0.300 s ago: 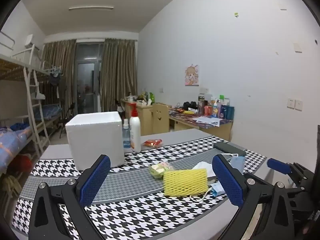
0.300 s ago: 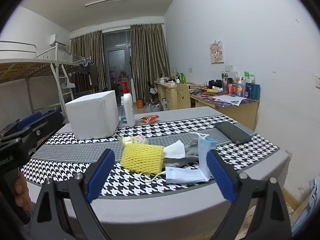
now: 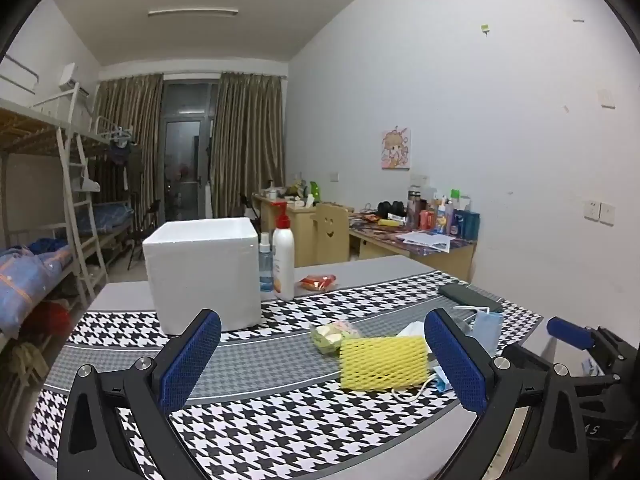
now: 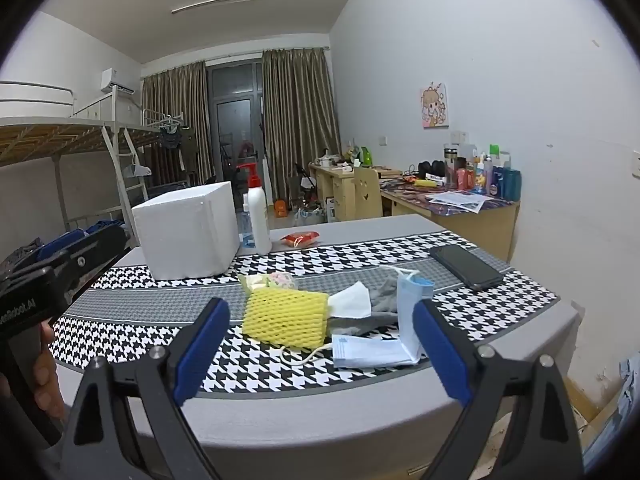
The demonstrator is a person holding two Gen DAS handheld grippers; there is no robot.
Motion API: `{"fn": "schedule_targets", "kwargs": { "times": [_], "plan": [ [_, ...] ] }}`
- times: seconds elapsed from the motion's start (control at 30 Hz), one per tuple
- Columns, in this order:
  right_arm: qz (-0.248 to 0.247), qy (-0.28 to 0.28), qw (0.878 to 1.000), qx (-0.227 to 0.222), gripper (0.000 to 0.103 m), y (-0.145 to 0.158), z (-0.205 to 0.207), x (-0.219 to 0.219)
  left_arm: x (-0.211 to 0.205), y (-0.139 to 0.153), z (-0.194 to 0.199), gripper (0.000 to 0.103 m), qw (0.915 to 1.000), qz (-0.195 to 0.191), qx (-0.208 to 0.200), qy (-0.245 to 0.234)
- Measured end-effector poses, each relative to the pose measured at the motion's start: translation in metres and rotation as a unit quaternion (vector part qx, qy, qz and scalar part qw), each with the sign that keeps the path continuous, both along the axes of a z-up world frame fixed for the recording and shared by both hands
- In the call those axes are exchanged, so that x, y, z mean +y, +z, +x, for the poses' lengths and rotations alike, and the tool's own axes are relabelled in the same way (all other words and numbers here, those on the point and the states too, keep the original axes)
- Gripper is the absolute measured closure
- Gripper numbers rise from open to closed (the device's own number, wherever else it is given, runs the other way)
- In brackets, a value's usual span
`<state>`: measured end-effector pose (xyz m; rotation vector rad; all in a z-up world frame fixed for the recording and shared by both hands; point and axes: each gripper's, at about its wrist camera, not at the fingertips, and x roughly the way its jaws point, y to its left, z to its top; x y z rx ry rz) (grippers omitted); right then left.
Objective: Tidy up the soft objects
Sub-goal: 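Move left tool toward yellow foam net while right tool approaches blue face mask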
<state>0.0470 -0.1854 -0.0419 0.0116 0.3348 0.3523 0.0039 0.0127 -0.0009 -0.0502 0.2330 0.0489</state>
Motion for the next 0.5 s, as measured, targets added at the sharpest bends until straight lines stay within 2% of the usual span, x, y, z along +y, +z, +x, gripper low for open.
{"fn": "schedule_targets", "kwargs": {
  "times": [0.5],
  "plan": [
    [0.003, -0.002, 1.0, 0.002, 0.008, 0.0032, -0.0016, -0.0015, -0.0019, 0.0017, -0.0017, 0.001, 0.9999, 0.009, -0.007, 0.01]
  ]
}}
